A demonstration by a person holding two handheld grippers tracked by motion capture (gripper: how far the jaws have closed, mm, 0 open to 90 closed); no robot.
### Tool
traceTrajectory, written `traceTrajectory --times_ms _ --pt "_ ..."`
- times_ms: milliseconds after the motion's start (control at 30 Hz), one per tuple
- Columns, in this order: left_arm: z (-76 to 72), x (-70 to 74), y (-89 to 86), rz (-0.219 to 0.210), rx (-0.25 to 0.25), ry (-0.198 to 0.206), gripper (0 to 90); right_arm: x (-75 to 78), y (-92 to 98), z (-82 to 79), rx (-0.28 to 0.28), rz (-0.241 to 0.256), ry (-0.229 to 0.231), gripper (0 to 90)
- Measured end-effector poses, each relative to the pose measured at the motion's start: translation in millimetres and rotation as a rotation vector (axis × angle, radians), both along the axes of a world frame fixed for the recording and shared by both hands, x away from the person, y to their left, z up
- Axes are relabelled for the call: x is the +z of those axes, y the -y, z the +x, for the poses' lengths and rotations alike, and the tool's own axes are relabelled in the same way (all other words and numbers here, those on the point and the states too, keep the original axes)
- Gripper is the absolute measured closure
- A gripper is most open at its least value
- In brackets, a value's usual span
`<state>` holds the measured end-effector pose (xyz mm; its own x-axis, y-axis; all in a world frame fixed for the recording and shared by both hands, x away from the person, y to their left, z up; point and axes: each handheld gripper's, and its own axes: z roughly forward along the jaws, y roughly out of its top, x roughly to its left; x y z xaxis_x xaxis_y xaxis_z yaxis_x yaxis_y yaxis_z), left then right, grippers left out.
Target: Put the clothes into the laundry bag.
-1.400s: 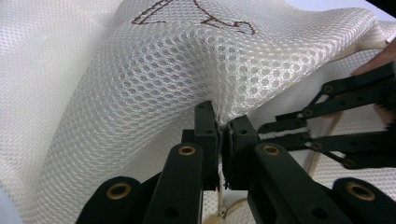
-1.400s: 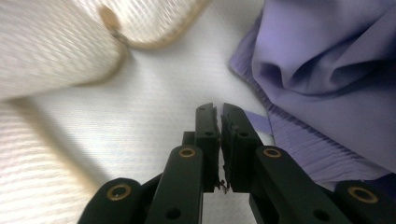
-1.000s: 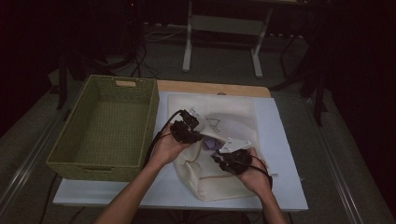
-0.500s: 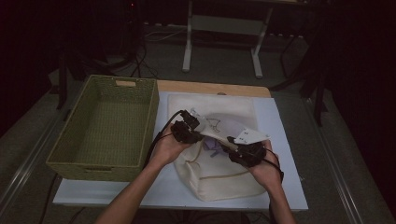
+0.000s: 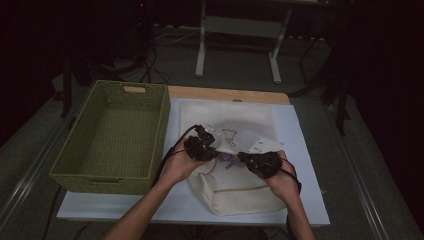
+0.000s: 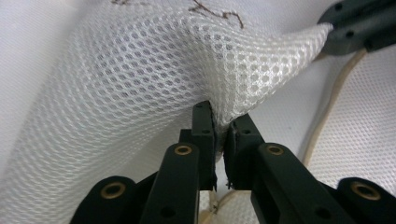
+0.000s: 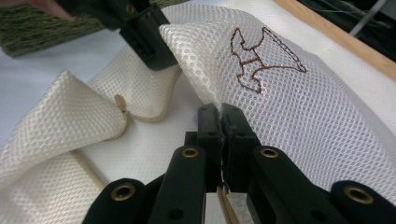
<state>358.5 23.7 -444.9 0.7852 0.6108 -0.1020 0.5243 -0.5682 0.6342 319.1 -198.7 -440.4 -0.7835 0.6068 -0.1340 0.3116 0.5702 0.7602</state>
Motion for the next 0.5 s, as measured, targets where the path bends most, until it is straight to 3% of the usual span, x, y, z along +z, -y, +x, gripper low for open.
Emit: traceTrajectory --times_ms 167,333,500 --pt "-10.4 -8.9 2.0 0.002 -0.005 -0.012 78.1 -2.5 6.0 -0.7 -0.005 0.008 -0.015 87.1" --pt "-25.5 -22.5 5.3 0.063 -0.031 -0.016 74.2 -6.3 9.5 -0.7 -0.009 0.014 -0.028 87.0" --pt "-34.9 -30.3 -0.3 0.098 -0.025 -0.024 66.4 -7.7 10.0 -1.5 -0.008 0.011 -0.028 87.0"
